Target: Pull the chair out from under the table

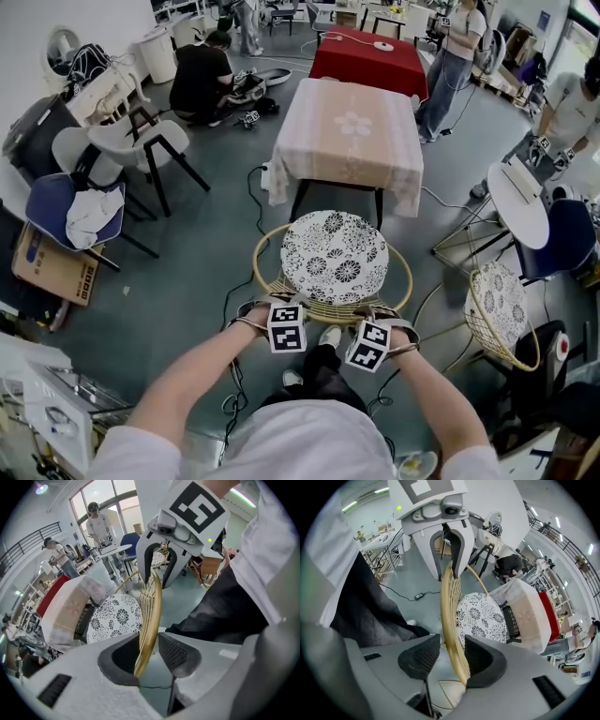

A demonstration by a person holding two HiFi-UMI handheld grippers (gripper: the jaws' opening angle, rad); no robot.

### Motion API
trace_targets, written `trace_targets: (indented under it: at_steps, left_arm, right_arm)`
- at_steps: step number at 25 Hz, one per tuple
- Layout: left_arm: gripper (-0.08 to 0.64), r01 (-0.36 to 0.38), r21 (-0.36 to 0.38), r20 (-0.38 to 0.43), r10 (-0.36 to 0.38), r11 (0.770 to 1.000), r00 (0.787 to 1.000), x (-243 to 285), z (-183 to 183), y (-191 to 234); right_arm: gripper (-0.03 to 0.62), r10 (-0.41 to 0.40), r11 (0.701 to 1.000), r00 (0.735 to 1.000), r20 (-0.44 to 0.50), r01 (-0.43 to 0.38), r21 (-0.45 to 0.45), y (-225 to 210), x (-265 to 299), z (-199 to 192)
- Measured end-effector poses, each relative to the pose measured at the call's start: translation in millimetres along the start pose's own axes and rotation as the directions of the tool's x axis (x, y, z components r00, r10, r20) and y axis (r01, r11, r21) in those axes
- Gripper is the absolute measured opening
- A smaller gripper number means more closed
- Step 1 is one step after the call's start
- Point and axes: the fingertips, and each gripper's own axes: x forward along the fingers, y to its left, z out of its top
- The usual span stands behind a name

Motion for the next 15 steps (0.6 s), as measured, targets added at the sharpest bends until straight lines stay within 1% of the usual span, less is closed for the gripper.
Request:
trace_targets:
  at_steps: [5,8,11,13,15]
  left_arm:
    - [0.124,-0.023,-0.065,0.097,0.03,0.998,0.995,-14,20,5]
    - [0.124,0.003,-0.159,0.198,0.029,0.987,0.98,-28,39,3]
    - [0.124,0.03,-0.284,0.305,0.061,0.958,0.95,-44,61,13]
    - [0.123,0.032,-0.356,0.349,0.102,0.934,0.931,-53,73,23]
    - [0.123,0.022,-0.405,0.377,0.145,0.914,0.915,-61,83,30]
  right_arm:
    - [0.138,-0.027,0.994,0.997,0.07,0.019,0.108,-7,-15,9]
    - [0.138,-0.044,0.98,0.989,0.14,0.015,0.198,-12,-30,22]
    - [0.137,-0.082,0.951,0.975,0.205,0.015,0.31,-24,-45,33]
    - [0.118,-0.124,0.92,0.963,0.24,0.02,0.392,-34,-55,37]
    - [0.093,-0.17,0.882,0.947,0.272,0.023,0.47,-42,-64,39]
